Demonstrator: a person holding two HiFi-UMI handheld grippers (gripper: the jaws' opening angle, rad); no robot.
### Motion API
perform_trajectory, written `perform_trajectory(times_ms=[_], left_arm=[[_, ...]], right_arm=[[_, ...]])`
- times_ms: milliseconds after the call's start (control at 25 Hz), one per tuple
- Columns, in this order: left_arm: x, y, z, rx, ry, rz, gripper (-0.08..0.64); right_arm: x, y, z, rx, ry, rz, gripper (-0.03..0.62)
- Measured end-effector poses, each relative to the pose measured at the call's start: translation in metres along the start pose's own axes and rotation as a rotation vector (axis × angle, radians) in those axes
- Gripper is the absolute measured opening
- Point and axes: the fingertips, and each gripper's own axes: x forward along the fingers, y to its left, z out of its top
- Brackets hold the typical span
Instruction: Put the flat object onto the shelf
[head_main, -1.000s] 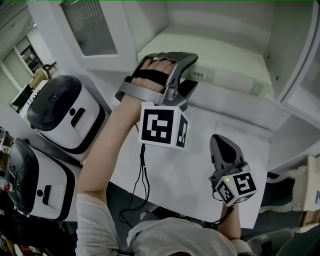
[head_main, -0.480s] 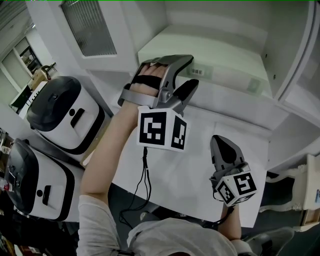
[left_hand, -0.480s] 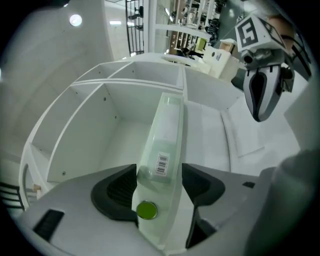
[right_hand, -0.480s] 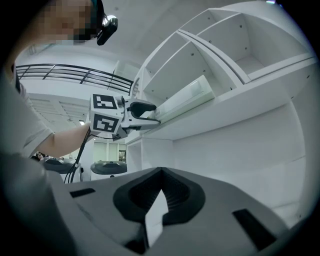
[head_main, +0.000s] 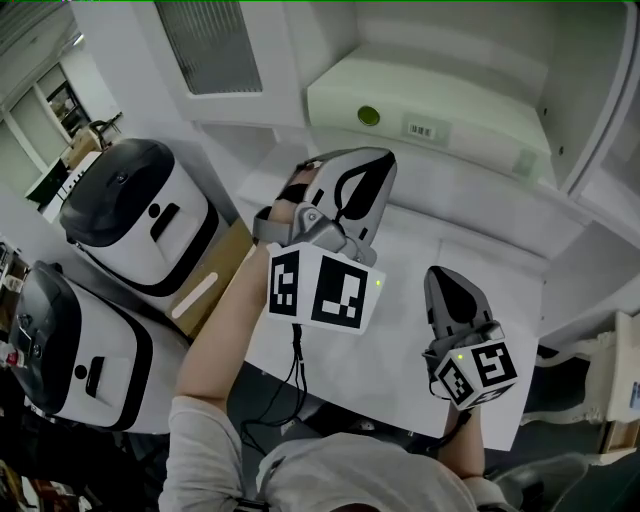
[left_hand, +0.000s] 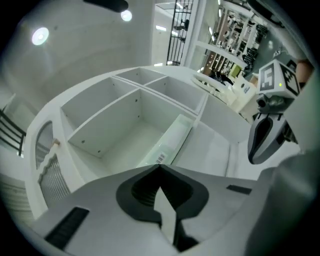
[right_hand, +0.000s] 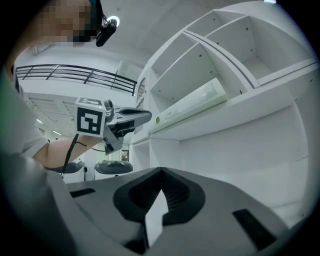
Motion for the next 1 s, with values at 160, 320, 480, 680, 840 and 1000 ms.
perform_trajectory(times_ms=[160, 320, 480, 680, 840, 1000], left_arm=[[-0.029, -0.009, -0.007, -0.106, -0.013, -0.003, 0.014], [-0.059, -0.018, -0.014, -0.202, -0.028, -0.006, 0.013], [-0.086, -0.026, -0.024, -0.281, -0.034, -0.024, 0.012], [-0.120, -0.034, -0.037, -0.383, -0.045, -0.049, 0.012], [-0.144, -0.040, -0.047, -0.445, -0.059, -0.065, 0.012], [-0.168, -0.044, -0.054, -0.478, -0.079, -0.089, 0.012]], right_arm=[[0.002, 0.020, 0.000, -0.022, 0.005, 0.016, 0.005], [0.002, 0.041, -0.002, -0.029, 0.011, 0.016, 0.006], [0.001, 0.061, -0.001, -0.048, 0.015, 0.009, 0.006], [-0.004, 0.089, -0.002, -0.069, 0.023, -0.011, 0.005], [-0.010, 0.107, -0.006, -0.074, 0.033, -0.039, 0.006], [-0.014, 0.126, -0.010, -0.073, 0.043, -0.067, 0.006]])
